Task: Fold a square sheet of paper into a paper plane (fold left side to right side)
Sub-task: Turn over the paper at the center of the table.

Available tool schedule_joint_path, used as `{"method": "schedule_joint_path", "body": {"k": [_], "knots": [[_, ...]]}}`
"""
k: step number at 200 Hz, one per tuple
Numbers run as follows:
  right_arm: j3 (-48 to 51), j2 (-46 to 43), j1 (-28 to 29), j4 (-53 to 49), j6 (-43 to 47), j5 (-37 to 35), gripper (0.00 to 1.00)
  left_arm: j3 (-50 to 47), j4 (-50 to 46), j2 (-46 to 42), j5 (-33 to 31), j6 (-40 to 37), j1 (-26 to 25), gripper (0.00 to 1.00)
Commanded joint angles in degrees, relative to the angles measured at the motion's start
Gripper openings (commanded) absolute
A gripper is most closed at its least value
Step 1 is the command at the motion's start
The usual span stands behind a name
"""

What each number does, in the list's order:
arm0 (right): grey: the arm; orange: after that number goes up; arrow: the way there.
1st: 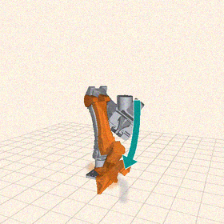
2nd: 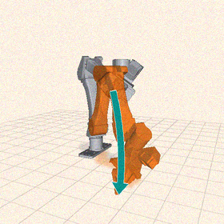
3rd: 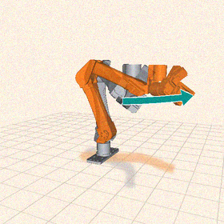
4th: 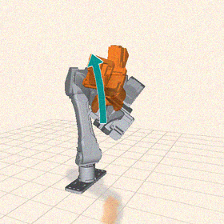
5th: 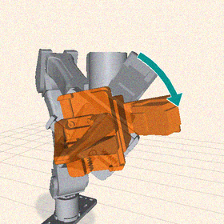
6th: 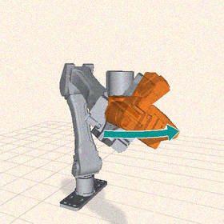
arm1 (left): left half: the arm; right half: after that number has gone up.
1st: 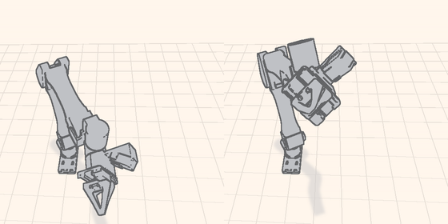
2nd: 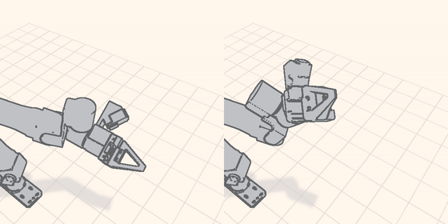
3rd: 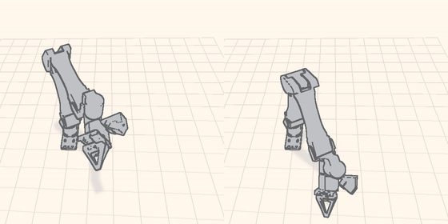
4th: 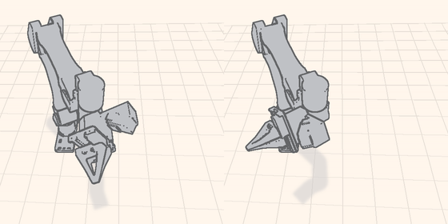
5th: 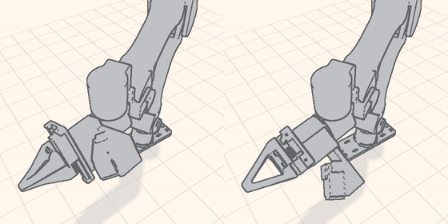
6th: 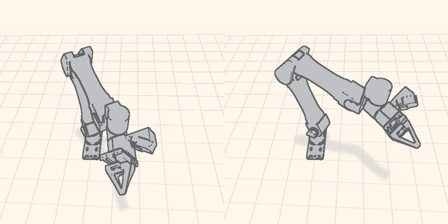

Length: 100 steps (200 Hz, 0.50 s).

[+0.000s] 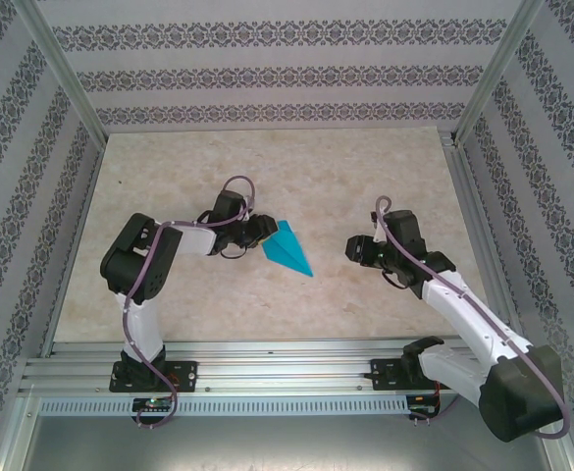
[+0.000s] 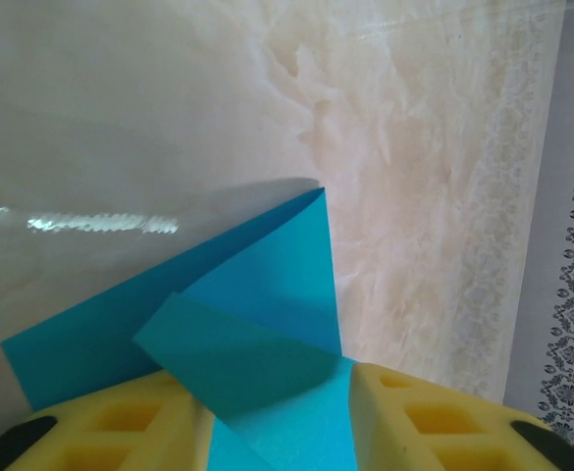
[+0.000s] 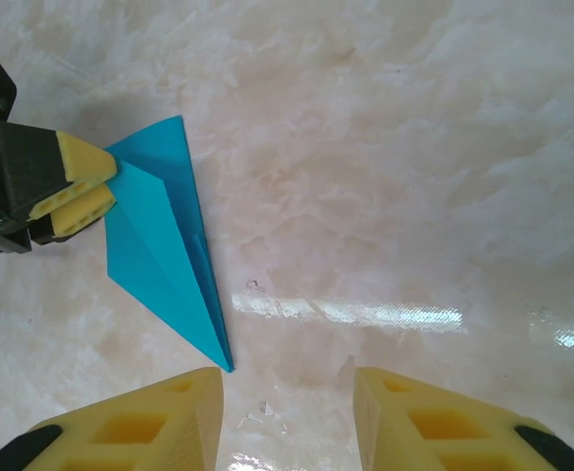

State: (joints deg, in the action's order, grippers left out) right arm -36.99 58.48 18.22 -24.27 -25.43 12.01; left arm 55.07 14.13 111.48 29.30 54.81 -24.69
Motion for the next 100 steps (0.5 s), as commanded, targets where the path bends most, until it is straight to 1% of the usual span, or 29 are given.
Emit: {"method": "schedule_joint_path", "body": {"k": [1, 11, 23, 34, 39, 41, 53, 55, 56, 57, 59, 66, 68, 81, 92, 100], "knots": [[1.24, -3.29, -0.63, 1.24, 0.85, -0.03, 0.43, 1.01, 3.72, 1.29, 0.30, 0.58, -0.98, 0.33], [1.84, -5.06, -0.76, 2.31, 1.27, 0.35, 0.45, 0.94, 5.06, 1.04, 0.81, 0.23, -1.00, 0.29], [2.72, -7.49, -0.93, 3.78, 1.65, 0.64, 0.50, 1.01, 5.99, 0.74, 1.49, -0.29, -1.07, 0.23], [3.38, -9.99, -1.21, 4.68, 2.20, 0.42, 0.56, 1.05, 7.23, 0.41, 2.37, -0.86, -1.08, 0.18], [3.66, -11.13, -1.25, 5.12, 2.31, 0.19, 0.61, 1.02, 7.78, 0.21, 2.72, -1.08, -1.06, 0.16], [3.92, -11.94, -1.28, 5.38, 2.37, -0.02, 0.64, 1.01, 8.11, 0.16, 2.83, -1.16, -1.11, 0.15], [5.17, -14.82, -1.41, 6.91, 2.02, -1.04, 0.74, 0.74, 10.20, -0.65, 3.92, -1.58, -1.12, 0.11], [5.53, -15.67, -1.54, 7.46, 1.97, -1.27, 0.78, 0.61, 10.48, -0.80, 4.10, -1.62, -1.19, 0.10], [5.53, -15.67, -1.54, 7.46, 1.97, -1.27, 0.78, 0.59, 10.61, -0.90, 4.19, -1.67, -1.13, 0.10], [5.73, -16.24, -1.59, 7.72, 1.92, -1.35, 0.81, 0.62, 10.72, -0.95, 4.32, -1.69, -1.18, 0.09], [5.76, -16.53, -1.60, 7.91, 1.90, -1.41, 0.83, 0.51, 11.09, -1.17, 4.46, -1.78, -1.18, 0.09], [6.94, -18.47, -1.76, 9.08, 1.56, -1.42, 0.96, 0.33, 12.24, -1.93, 5.25, -2.29, -1.16, 0.07], [7.45, -19.28, -1.74, 9.88, 1.32, -1.06, 0.98, 0.24, 12.55, -2.20, 5.49, -2.43, -1.20, 0.06], [9.73, -22.22, -1.96, 13.79, 1.60, 1.84, 0.98, 0.04, 13.90, -4.04, 6.85, -3.92, -1.48, 0.04], [11.33, -23.80, -2.13, 16.17, -1.11, 2.67, 0.98, -0.29, 15.04, -6.05, 8.26, -5.03, -1.66, 0.02], [12.19, -23.86, -2.28, 18.03, -2.45, 5.51, 0.98, -0.61, 16.02, -7.61, 9.37, -5.63, -1.70, 0.01]]}}
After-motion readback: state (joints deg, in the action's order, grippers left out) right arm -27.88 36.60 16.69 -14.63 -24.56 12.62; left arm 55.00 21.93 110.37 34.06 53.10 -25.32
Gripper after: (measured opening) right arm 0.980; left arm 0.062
